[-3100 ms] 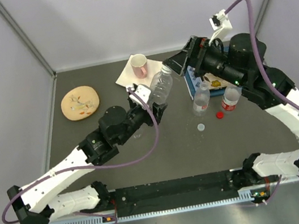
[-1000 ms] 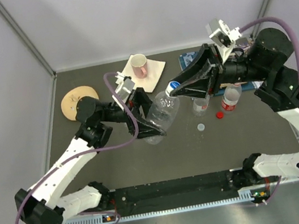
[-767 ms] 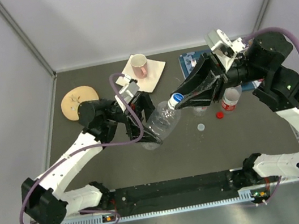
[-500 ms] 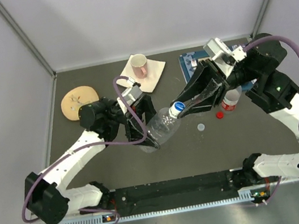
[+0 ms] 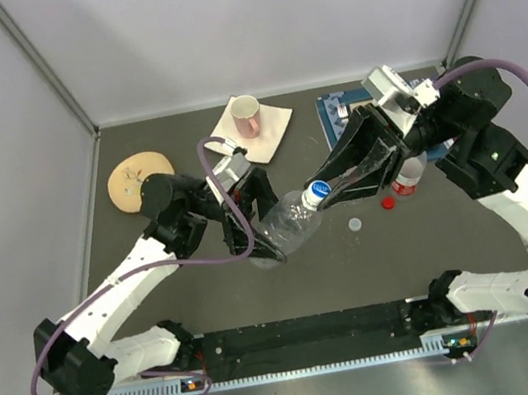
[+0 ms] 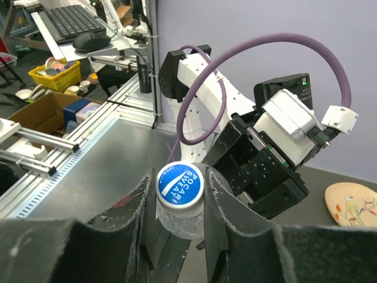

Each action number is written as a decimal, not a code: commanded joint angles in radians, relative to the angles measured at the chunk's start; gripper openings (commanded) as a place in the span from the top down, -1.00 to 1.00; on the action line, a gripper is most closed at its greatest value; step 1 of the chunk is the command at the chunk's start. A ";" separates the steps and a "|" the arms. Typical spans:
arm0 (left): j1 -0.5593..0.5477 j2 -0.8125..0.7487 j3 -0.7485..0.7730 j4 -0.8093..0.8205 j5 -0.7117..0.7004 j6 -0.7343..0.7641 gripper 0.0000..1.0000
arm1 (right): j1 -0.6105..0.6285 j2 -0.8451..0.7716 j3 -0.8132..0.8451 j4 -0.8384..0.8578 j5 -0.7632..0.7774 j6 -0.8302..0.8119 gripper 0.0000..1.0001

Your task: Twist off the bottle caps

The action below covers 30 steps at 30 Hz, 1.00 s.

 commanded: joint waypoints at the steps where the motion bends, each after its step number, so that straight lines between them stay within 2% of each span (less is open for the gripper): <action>1: 0.030 0.000 0.020 -0.162 -0.108 0.083 -0.16 | 0.018 -0.058 0.092 -0.018 -0.212 0.118 1.00; 5: 0.030 -0.010 0.016 -0.173 -0.100 0.092 -0.17 | 0.018 -0.064 0.078 -0.018 -0.222 0.113 1.00; 11: 0.030 -0.028 0.028 -0.339 -0.114 0.221 -0.16 | 0.015 -0.072 0.091 -0.019 -0.219 0.116 1.00; 15: 0.030 -0.030 0.043 -0.411 -0.155 0.273 -0.15 | 0.004 -0.072 0.089 -0.019 -0.148 0.119 1.00; 18: 0.031 -0.042 0.056 -0.535 -0.201 0.365 -0.13 | -0.014 -0.098 0.069 -0.036 0.022 0.098 1.00; 19: 0.031 -0.056 0.060 -0.579 -0.263 0.432 -0.13 | -0.008 -0.106 0.060 -0.057 0.157 0.083 1.00; 21: 0.037 -0.074 0.065 -0.681 -0.324 0.486 -0.13 | -0.013 -0.129 0.055 -0.120 0.293 0.023 1.00; 22: 0.040 -0.097 0.069 -0.710 -0.417 0.535 -0.13 | -0.013 -0.137 0.045 -0.175 0.408 0.003 1.00; 25: 0.042 -0.161 0.069 -0.808 -0.583 0.623 -0.14 | -0.013 -0.190 -0.062 -0.232 0.607 -0.049 1.00; 26: 0.042 -0.181 0.059 -0.816 -0.685 0.635 -0.15 | -0.013 -0.207 -0.096 -0.238 0.657 -0.064 1.00; 27: 0.042 -0.223 0.051 -0.819 -0.735 0.646 -0.15 | -0.013 -0.244 -0.174 -0.243 0.754 -0.066 1.00; 30: 0.042 -0.302 0.017 -0.814 -0.916 0.681 -0.20 | -0.013 -0.317 -0.324 -0.246 0.902 -0.065 1.00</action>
